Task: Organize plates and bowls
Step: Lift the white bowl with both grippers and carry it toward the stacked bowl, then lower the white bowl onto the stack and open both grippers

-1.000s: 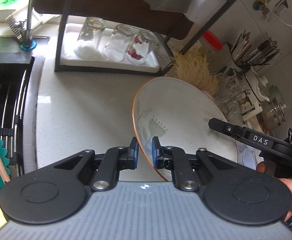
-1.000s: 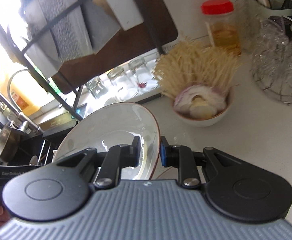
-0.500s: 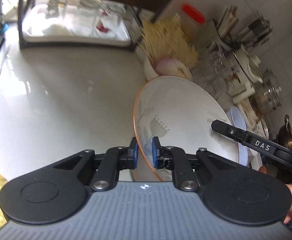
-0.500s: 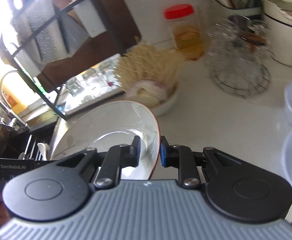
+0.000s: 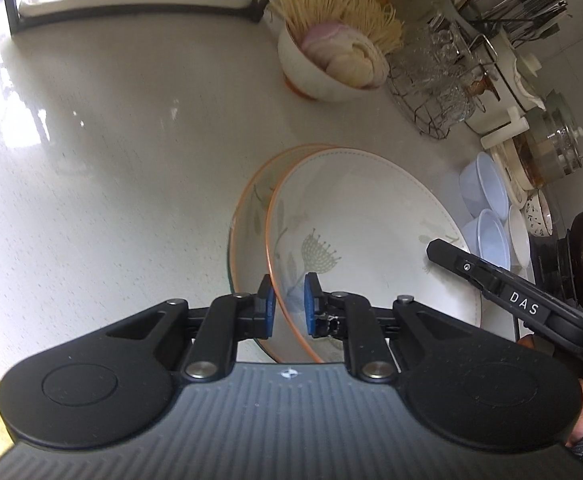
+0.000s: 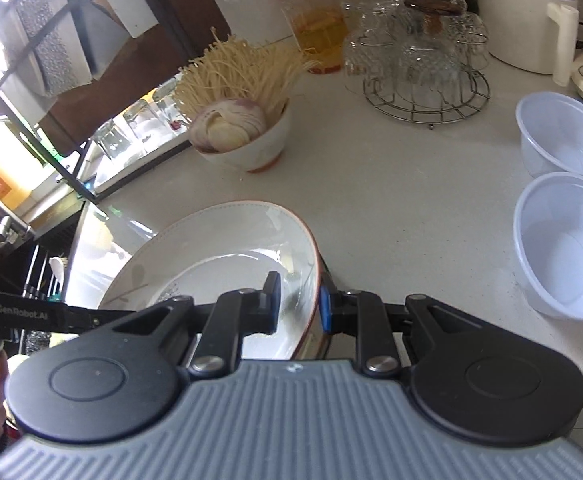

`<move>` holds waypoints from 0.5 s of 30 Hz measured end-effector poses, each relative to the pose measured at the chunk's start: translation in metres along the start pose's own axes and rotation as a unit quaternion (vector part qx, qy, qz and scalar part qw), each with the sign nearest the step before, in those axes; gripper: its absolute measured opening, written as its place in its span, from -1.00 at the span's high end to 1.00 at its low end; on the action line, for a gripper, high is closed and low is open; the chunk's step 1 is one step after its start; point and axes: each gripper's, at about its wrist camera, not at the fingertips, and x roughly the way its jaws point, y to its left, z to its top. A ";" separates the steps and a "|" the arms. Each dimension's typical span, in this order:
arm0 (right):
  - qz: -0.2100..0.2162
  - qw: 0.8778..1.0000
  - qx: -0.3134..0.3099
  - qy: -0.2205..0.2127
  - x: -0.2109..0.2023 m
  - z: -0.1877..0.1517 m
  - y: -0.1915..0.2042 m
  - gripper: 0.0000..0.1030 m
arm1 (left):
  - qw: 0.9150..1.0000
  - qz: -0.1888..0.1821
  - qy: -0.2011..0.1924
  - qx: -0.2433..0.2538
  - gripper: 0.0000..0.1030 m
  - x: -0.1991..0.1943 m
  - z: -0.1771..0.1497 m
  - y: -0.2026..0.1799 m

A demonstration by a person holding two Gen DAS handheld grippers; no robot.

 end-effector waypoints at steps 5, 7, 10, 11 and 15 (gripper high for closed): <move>-0.008 1.000 -0.002 0.004 0.002 -0.001 -0.004 0.55 | 1.000 0.009 0.014 -0.002 0.65 0.008 0.001 -0.006; -0.010 1.000 -0.007 0.005 0.005 -0.002 -0.003 0.55 | 1.000 0.013 0.017 -0.006 0.65 0.010 0.001 -0.005; -0.013 1.000 -0.017 0.006 0.009 -0.002 0.000 0.55 | 0.999 0.022 0.022 -0.009 0.65 0.012 0.002 -0.005; -0.014 1.000 -0.018 0.007 0.010 -0.002 0.000 0.56 | 0.999 0.026 0.022 -0.011 0.65 0.012 0.002 -0.005; -0.021 0.999 -0.030 0.012 0.013 -0.001 0.003 0.56 | 0.999 0.046 0.025 -0.006 0.65 0.011 0.003 -0.009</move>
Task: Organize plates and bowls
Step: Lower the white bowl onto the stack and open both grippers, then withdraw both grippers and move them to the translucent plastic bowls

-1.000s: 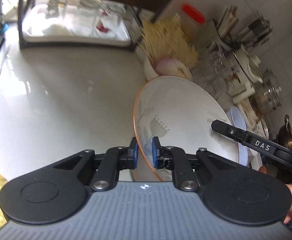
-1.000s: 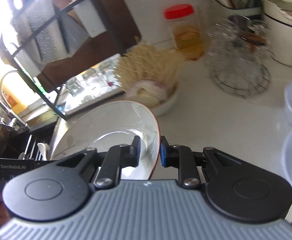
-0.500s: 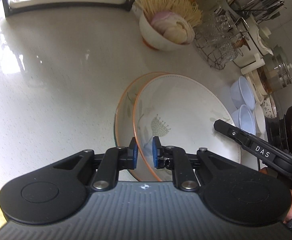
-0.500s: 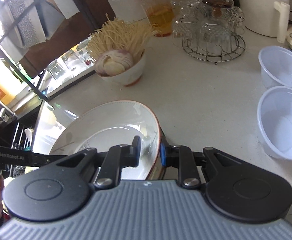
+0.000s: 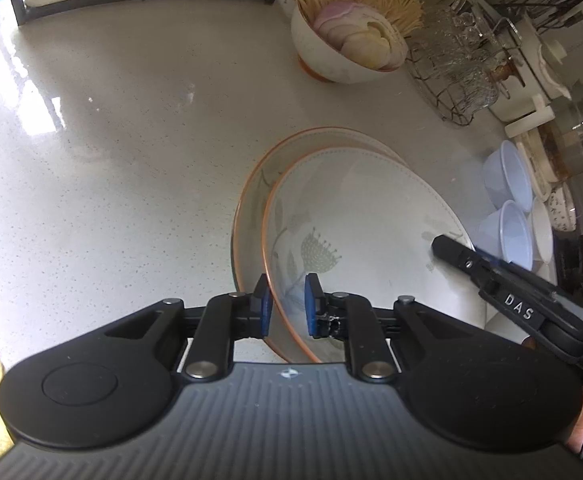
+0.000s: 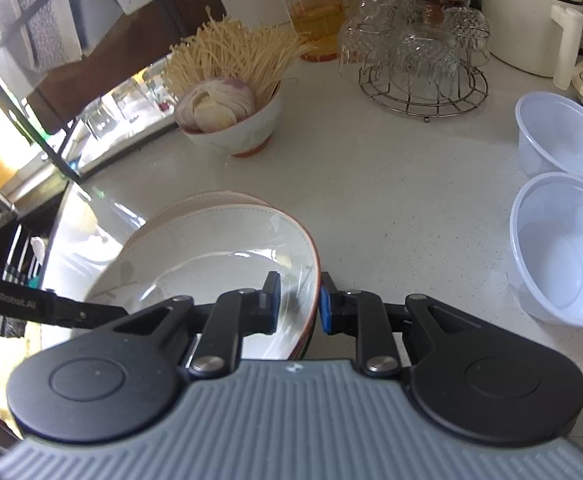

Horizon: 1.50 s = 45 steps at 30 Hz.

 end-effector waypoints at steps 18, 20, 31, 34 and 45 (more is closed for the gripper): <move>-0.020 1.000 -0.004 0.003 0.016 0.002 0.008 0.57 | 0.999 -0.026 0.030 0.022 0.62 -0.010 0.003 0.008; -0.022 1.000 -0.001 0.002 0.016 0.002 0.008 0.58 | 0.998 -0.030 0.038 0.033 0.55 -0.011 0.003 0.008; -0.029 1.000 0.004 -0.006 0.019 0.001 0.009 0.56 | 0.996 -0.044 0.058 0.041 0.45 -0.018 0.002 0.017; -0.029 0.999 0.013 -0.007 0.018 0.002 0.008 0.56 | 0.998 -0.031 0.036 0.047 0.45 -0.027 0.004 0.016; -0.011 0.998 0.008 -0.061 -0.035 0.025 0.024 0.56 | 0.990 -0.007 -0.106 0.091 0.44 -0.094 0.014 -0.018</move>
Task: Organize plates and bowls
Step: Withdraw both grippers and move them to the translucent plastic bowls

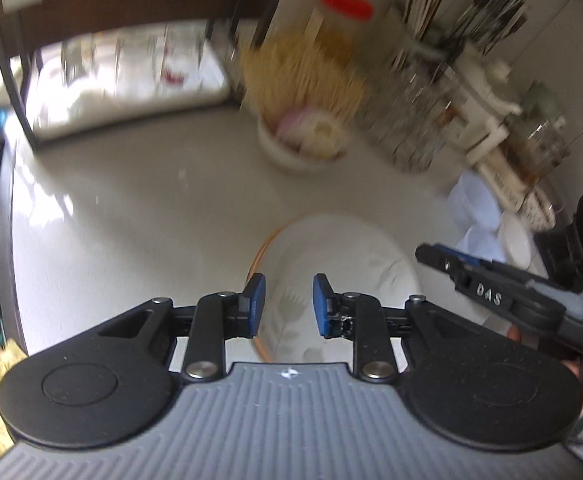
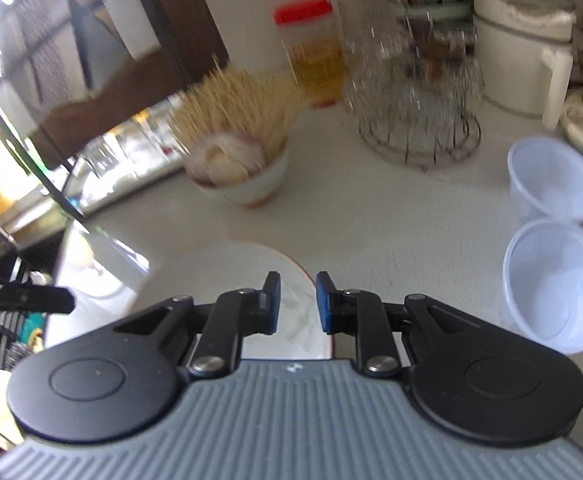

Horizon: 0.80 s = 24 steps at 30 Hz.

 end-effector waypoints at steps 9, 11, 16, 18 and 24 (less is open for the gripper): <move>0.020 0.997 -0.005 -0.073 -0.074 0.027 0.031 0.56 | 0.997 -0.020 -0.068 0.035 0.44 -0.043 0.011 -0.038; 0.022 0.996 -0.005 -0.086 -0.089 0.029 0.037 0.56 | 0.996 -0.025 -0.078 0.038 0.39 -0.053 0.010 -0.043; 0.007 0.994 -0.008 -0.106 -0.114 0.027 0.051 0.56 | 0.993 -0.021 -0.099 0.057 0.38 -0.070 0.001 -0.055; -0.001 0.994 -0.005 -0.108 -0.118 0.026 0.052 0.56 | 0.993 -0.026 -0.098 0.063 0.38 -0.072 -0.002 -0.056; -0.009 0.995 0.004 -0.100 -0.120 0.019 0.036 0.56 | 0.994 -0.021 -0.091 0.058 0.38 -0.064 -0.013 -0.064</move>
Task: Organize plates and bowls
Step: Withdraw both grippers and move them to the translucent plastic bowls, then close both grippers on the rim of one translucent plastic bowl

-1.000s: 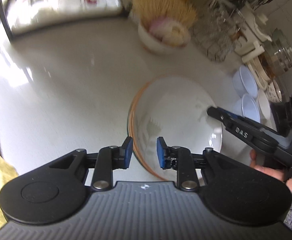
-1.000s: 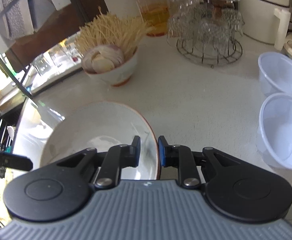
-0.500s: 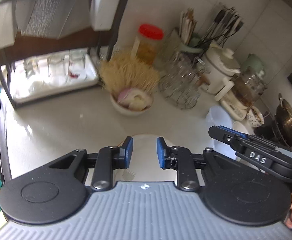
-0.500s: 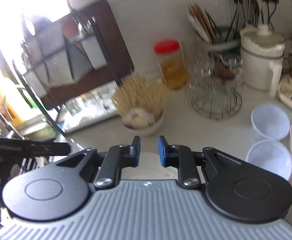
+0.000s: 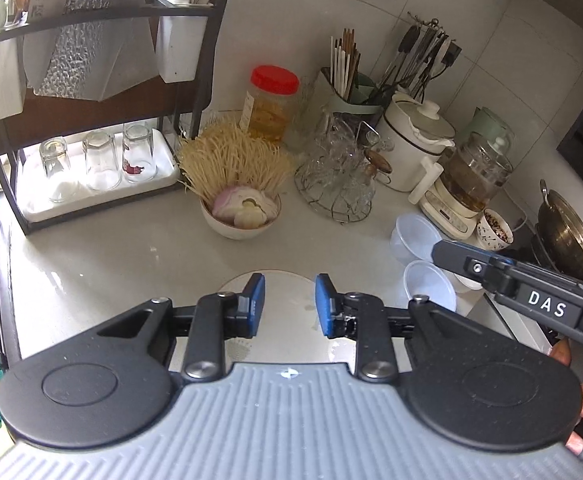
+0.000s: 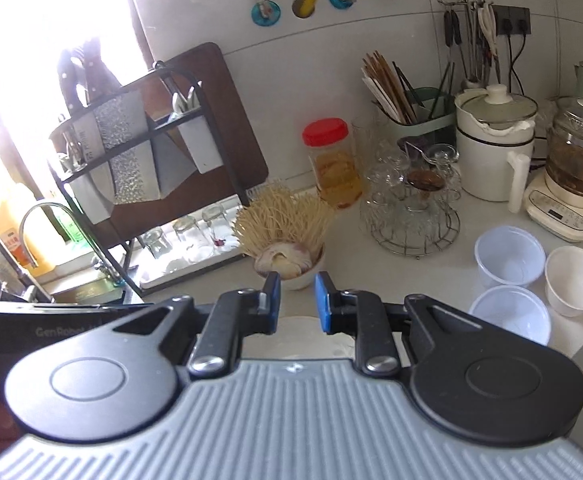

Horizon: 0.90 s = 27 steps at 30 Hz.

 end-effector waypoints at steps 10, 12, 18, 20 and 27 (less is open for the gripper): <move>0.016 1.000 -0.006 0.007 -0.003 0.005 -0.068 0.56 | 0.999 0.023 -0.012 -0.045 0.30 0.018 -0.008 -0.057; 0.014 1.000 -0.001 0.006 -0.003 0.005 -0.082 0.56 | 0.999 0.026 -0.014 -0.043 0.29 0.023 -0.009 -0.070; 0.006 1.000 0.008 0.000 -0.006 0.000 -0.121 0.54 | 0.999 0.021 0.004 -0.040 0.18 0.052 -0.009 -0.102; -0.003 1.000 0.010 0.001 -0.004 -0.001 -0.133 0.54 | 0.999 0.017 0.019 -0.043 0.16 0.064 -0.009 -0.109; -0.040 0.998 0.049 0.006 -0.008 -0.007 -0.191 0.52 | 0.998 0.006 0.049 -0.035 0.00 0.112 -0.010 -0.141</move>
